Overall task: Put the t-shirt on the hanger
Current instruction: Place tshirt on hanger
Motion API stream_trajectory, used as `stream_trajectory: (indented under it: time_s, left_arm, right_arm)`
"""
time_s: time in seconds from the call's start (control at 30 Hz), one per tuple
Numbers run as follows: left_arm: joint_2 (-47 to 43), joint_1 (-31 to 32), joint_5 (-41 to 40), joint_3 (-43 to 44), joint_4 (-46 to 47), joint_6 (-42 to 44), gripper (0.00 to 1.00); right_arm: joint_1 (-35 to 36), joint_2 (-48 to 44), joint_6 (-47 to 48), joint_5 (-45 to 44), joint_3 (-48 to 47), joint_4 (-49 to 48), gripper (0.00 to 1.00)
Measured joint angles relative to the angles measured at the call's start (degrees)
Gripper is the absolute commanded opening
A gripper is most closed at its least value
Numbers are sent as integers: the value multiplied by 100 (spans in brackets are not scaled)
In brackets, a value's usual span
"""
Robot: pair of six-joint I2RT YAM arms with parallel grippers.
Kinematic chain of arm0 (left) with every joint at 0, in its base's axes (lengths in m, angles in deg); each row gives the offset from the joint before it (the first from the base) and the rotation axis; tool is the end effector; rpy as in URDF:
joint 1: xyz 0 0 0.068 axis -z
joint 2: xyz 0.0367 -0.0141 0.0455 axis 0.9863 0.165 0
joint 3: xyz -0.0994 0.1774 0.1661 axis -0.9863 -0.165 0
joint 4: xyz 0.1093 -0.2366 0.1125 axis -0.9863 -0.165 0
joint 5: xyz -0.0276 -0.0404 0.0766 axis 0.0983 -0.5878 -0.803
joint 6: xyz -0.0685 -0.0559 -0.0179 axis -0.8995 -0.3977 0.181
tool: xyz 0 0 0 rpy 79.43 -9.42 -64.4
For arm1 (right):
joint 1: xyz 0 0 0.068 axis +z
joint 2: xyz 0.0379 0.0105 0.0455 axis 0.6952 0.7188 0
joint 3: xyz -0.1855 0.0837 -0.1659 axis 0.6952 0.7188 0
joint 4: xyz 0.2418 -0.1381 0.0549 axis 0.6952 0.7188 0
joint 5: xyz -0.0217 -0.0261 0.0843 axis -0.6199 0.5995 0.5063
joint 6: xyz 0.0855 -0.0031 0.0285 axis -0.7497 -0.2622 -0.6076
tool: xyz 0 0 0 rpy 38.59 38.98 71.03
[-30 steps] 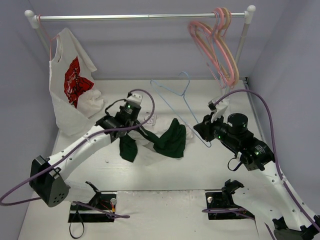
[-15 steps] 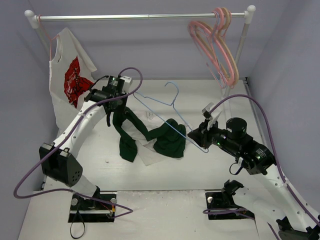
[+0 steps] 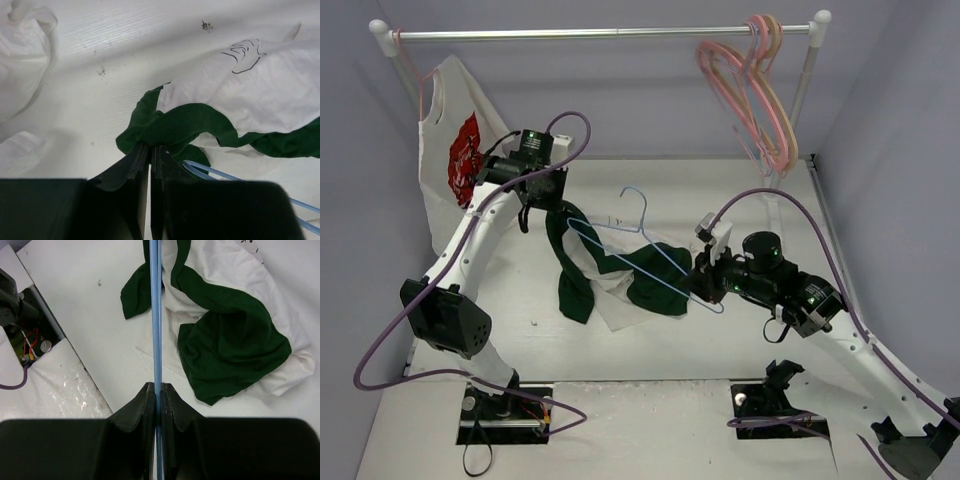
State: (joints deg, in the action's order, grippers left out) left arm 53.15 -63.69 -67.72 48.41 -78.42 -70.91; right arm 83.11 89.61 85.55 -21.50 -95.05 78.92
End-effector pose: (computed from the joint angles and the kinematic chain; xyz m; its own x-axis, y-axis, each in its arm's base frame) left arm 0.3849 -0.1230 0.3455 -0.7298 0.1009 -0.6761 0.2590 0.9561 -0.1369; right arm 0.1811 0.1889 0.3487 -0.2243 -0.1310 -0.9657 -0.8712 0.4710 0.1385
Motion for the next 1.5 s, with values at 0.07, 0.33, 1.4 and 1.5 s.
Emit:
stream_trajectory:
  time_s: [0.07, 0.33, 1.4, 1.5]
  left_arm:
    - [0, 0, 122, 15, -101, -2, 0]
    - [-11, 4, 483, -15, -411, -2, 0]
    - [118, 74, -39, -179, -822, 66, 0]
    - [120, 138, -142, -179, -848, 81, 0]
  right_arm:
    - [55, 83, -2, -7, 13, -7, 0]
    - [354, 249, 0, -308, 52, -61, 0]
    - [645, 188, 90, -745, 52, 0, 0]
    - [671, 199, 90, -776, 52, -2, 0]
